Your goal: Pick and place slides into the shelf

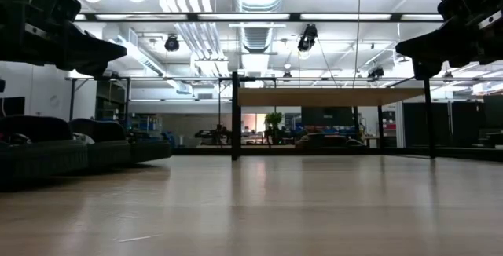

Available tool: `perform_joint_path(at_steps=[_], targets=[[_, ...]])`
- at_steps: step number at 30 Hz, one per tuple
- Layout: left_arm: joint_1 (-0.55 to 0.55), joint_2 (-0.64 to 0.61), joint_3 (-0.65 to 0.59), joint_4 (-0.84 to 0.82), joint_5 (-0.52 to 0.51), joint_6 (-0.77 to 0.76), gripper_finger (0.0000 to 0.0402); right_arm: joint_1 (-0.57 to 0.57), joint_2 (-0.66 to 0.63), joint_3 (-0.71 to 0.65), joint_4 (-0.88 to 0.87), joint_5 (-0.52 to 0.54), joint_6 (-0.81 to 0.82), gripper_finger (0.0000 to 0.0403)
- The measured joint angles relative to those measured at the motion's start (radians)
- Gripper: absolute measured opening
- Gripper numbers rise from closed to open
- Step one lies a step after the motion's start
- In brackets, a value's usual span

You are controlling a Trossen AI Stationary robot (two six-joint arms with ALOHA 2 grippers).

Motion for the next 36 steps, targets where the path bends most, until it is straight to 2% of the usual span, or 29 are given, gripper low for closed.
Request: perform_joint_path(at_steps=[12,21,36], targets=[[0.0,0.0,0.0,0.0,0.0,0.0,0.0,0.0,0.0,0.0,0.0,0.0,-0.003,0.0009],[0.0,0.0,0.0,0.0,0.0,0.0,0.0,0.0,0.0,0.0,0.001,0.001,-0.136,0.0009],[0.0,0.0,0.0,0.0,0.0,0.0,0.0,0.0,0.0,0.0,0.003,0.0,-0.138,0.0009]])
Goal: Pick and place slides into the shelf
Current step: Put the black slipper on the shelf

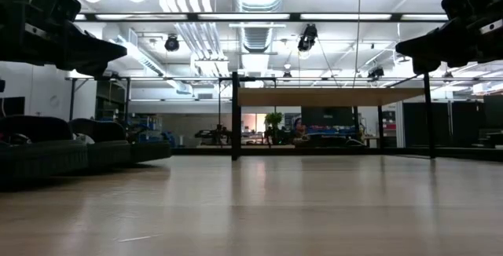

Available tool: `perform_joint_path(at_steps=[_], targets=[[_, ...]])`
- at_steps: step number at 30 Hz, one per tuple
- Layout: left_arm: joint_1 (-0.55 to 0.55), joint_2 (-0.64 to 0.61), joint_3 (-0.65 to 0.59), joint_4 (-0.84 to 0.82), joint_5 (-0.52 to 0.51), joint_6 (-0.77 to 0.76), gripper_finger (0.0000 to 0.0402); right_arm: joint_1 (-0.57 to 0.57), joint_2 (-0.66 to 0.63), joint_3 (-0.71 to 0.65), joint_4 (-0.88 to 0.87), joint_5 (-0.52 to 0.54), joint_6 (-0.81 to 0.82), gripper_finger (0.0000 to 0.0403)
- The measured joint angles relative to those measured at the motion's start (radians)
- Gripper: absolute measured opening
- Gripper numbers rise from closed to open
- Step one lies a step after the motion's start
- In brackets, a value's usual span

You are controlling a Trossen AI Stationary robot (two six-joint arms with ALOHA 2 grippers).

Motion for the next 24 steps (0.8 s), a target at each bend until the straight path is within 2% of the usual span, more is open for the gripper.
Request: perform_joint_path(at_steps=[7,13,21,24], targets=[[0.0,0.0,0.0,0.0,0.0,0.0,0.0,0.0,0.0,0.0,0.0,0.0,0.006,0.0009],[0.0,0.0,0.0,0.0,0.0,0.0,0.0,0.0,0.0,0.0,0.0,0.0,0.214,0.0009],[0.0,0.0,0.0,0.015,0.0,0.0,0.0,0.0,0.0,0.0,0.004,0.0,0.19,0.0009],[0.0,0.002,0.0,0.052,0.0,0.001,0.0,0.0,0.001,0.0,0.058,0.01,0.184,0.0009]])
